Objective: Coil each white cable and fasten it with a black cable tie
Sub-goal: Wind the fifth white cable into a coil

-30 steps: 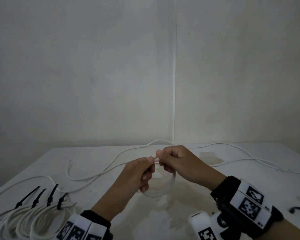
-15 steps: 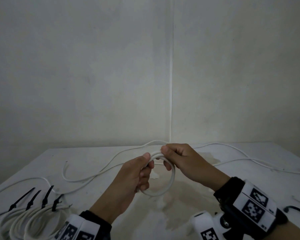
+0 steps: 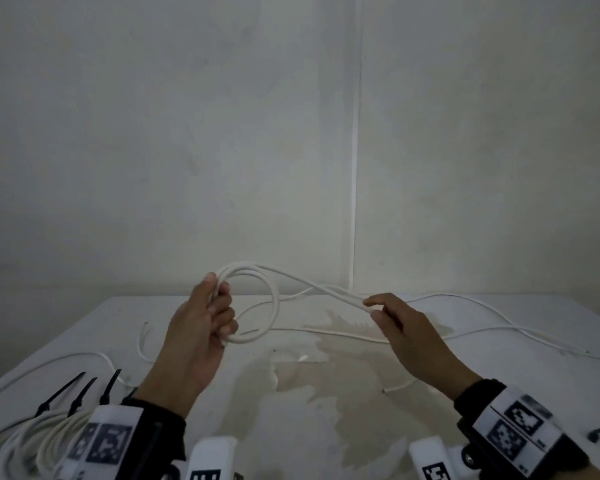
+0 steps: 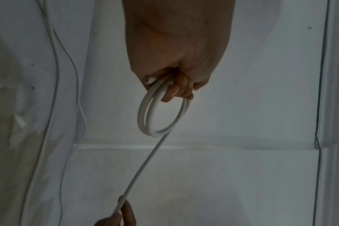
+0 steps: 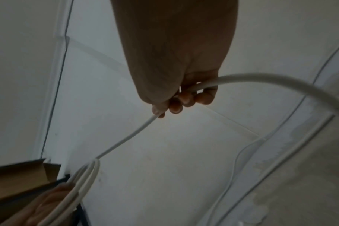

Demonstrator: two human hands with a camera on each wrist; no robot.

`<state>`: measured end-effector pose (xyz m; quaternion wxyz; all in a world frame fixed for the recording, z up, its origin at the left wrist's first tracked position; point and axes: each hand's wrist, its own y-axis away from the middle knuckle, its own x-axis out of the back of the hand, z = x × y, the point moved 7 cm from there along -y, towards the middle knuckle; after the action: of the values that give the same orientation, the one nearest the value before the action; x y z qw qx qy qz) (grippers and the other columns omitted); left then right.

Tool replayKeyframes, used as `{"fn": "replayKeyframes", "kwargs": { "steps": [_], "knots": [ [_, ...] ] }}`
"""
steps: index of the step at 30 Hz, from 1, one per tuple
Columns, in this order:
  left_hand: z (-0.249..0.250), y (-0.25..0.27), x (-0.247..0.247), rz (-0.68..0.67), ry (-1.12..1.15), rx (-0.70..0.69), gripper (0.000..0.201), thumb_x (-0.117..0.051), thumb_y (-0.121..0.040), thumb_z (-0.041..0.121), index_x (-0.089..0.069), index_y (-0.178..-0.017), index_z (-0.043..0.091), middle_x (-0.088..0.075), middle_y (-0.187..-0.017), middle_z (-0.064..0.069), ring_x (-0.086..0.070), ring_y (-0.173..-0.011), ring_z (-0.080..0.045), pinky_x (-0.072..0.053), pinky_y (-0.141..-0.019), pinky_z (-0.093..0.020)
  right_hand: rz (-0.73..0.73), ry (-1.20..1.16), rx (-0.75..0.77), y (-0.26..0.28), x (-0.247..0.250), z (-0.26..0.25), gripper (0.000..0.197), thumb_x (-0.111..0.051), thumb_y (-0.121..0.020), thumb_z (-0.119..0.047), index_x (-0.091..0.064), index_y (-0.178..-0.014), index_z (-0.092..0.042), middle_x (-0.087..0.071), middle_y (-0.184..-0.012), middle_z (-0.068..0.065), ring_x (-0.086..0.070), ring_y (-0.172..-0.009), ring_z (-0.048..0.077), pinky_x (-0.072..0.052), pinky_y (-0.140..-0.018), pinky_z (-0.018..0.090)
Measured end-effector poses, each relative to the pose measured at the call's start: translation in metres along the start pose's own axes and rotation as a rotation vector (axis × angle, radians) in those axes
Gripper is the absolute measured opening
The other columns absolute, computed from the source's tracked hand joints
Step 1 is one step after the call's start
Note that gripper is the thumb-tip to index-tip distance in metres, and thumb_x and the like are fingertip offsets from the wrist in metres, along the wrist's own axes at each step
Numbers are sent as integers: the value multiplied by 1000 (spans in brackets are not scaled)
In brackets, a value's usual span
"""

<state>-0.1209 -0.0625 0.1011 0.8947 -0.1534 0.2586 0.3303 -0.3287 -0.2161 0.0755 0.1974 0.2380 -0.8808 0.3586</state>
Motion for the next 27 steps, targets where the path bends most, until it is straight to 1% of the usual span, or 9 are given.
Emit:
{"fn": "replayKeyframes", "kwargs": {
  "steps": [2,4,6,7,9,14,18,22,27],
  "knots": [
    [3,-5,7,38,-8,-30,34,-36,-98,28,-45,-69,13,-29,-36,12,-25,-26,-3,-23,-29,-11,-53,125,37,2,-9,0,20,-42,-97,-19,-56,-102,-34,-63,-85,-5,-56,-75,1,-38,-68,13],
    [7,-8,13,78,-19,-68,34,-36,-98,28,-45,-69,14,-30,-36,12,-26,-27,-3,-23,-30,-11,-91,364,104,5,-22,-6,29,-35,-99,-25,-56,-120,-25,-62,-110,-4,-59,-100,11,-40,-82,19],
    [11,-10,18,127,-18,-115,33,-38,-98,28,-45,-69,14,-32,-37,13,-27,-29,-4,-25,-32,-11,-48,554,310,12,-33,-22,31,-31,-99,-29,-57,-115,-22,-66,-93,-4,-66,-78,12,-49,-61,22],
    [12,-10,20,151,-19,-139,33,-39,-98,27,-46,-69,15,-34,-38,12,-28,-30,-4,-26,-33,-12,-59,596,401,18,-40,-30,25,-35,-95,-29,-55,-108,-23,-65,-80,-5,-64,-62,11,-46,-46,21],
    [12,-12,21,181,-48,-173,32,-40,-98,28,-47,-69,16,-35,-39,11,-29,-32,-4,-27,-35,-12,-49,663,557,29,-56,-45,18,-40,-84,-28,-53,-97,-23,-60,-68,-7,-57,-48,9,-35,-34,20],
    [7,-10,12,227,-235,-202,32,-39,-96,27,-46,-66,18,-34,-40,13,-28,-36,-3,-27,-40,-16,-19,713,699,49,-75,-80,11,-42,-84,-27,-51,-89,-22,-55,-60,-10,-47,-40,7,-25,-33,19],
    [-2,-5,8,236,-368,-218,32,-37,-97,23,-48,-68,17,-35,-54,6,-30,-44,-5,-30,-40,-13,-2,710,723,55,-76,-93,11,-43,-86,-28,-51,-86,-22,-54,-58,-9,-46,-40,7,-23,-35,19],
    [-30,7,-11,87,-533,-230,30,-34,-99,24,-50,-75,13,-40,-62,1,-38,-50,-7,-36,-47,-15,-16,693,761,52,-81,-105,23,-42,-88,-29,-62,-77,-24,-53,-59,-9,-45,-42,7,-24,-36,21],
    [-47,15,-24,-59,-594,-163,32,-34,-99,23,-50,-75,9,-43,-59,0,-41,-40,2,-37,-41,-11,24,597,780,40,-68,-115,17,-45,-86,-29,-60,-83,-21,-58,-63,-8,-50,-46,9,-29,-38,19]
  ]
}}
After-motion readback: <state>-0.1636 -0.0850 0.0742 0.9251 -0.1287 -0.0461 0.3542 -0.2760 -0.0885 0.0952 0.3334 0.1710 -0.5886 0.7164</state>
